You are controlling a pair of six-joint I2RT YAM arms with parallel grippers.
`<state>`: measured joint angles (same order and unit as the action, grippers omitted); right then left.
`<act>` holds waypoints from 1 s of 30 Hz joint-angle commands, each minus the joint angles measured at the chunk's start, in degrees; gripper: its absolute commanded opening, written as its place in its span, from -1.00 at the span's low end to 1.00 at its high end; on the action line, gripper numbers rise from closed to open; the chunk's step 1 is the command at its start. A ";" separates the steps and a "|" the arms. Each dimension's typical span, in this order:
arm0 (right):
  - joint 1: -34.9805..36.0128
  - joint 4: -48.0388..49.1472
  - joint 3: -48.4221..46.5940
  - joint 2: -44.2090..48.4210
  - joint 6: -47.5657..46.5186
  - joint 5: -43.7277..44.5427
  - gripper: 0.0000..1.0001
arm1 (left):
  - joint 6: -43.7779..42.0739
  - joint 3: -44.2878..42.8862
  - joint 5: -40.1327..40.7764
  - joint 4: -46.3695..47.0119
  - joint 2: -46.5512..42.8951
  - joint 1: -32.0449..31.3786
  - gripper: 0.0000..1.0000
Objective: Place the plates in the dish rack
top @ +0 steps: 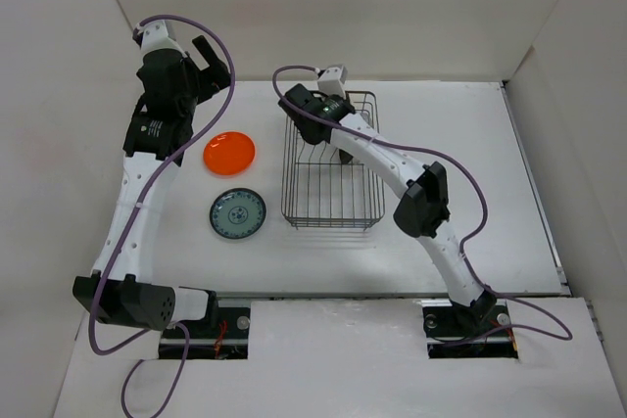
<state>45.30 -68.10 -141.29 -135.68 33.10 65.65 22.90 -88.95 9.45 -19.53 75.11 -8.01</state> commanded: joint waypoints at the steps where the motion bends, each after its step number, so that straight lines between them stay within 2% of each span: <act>1: -0.21 0.16 -1.45 -0.29 0.03 -0.08 -0.90 | 0.22 -0.97 -0.40 1.95 -2.16 0.28 1.00; 2: -0.21 0.16 -1.44 -0.29 0.03 -0.08 -0.88 | 0.22 -0.97 -0.92 1.95 -2.16 0.28 1.00; 4: -0.21 0.16 -1.44 -0.29 0.03 -0.70 -0.68 | 0.22 -0.97 -0.93 1.95 -1.64 0.28 1.00; 8: -0.21 0.16 -0.91 0.23 0.03 -0.70 -0.68 | 0.22 -0.97 -0.93 1.95 -1.63 0.28 1.00; 10: 0.31 0.16 -0.91 0.24 0.03 -0.70 -0.50 | 0.22 -0.97 -0.93 1.95 -1.63 0.28 1.00; 13: 0.32 0.16 -0.91 0.76 0.03 -1.22 -0.44 | 0.22 -0.97 -0.93 1.95 -1.11 0.28 1.00; 17: 0.84 0.16 -2.23 2.25 0.03 -1.22 -0.13 | 0.22 -0.44 0.65 1.95 -0.58 0.28 1.00; 20: 0.84 0.16 -2.76 6.55 0.03 -4.19 0.26 | 0.22 0.18 3.02 2.47 1.86 0.28 1.00; 21: 0.84 0.16 -2.06 8.13 -0.66 -5.43 0.47 | 0.22 0.18 3.55 2.48 2.75 0.28 1.00; 24: 1.54 7.42 6.35 18.05 -7.24 -12.96 0.70 | 0.22 -0.34 5.31 0.98 6.88 0.28 1.00; 25: 1.55 14.06 14.39 24.78 -12.22 -17.35 0.74 | 0.22 -0.87 6.01 0.11 8.72 0.28 1.00; 26: 2.24 17.18 18.38 28.24 -14.19 -17.39 0.85 | 0.74 -0.88 6.02 0.11 8.74 0.28 1.00; 27: 2.25 20.25 22.08 31.75 -16.03 -23.49 0.87 | 0.75 -0.88 6.02 -0.59 10.22 0.80 1.00; 29: 2.25 28.93 32.68 42.01 -19.72 -31.33 1.00 | 2.32 -0.88 2.17 -1.21 11.37 3.43 1.00; 30: 2.25 31.68 35.88 45.29 -20.79 -35.81 1.00 | 4.24 0.51 -4.12 -1.21 11.37 5.18 1.00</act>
<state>46.65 -51.35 -112.57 -101.69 20.03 44.05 23.99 -88.84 11.40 -20.25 87.33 -6.31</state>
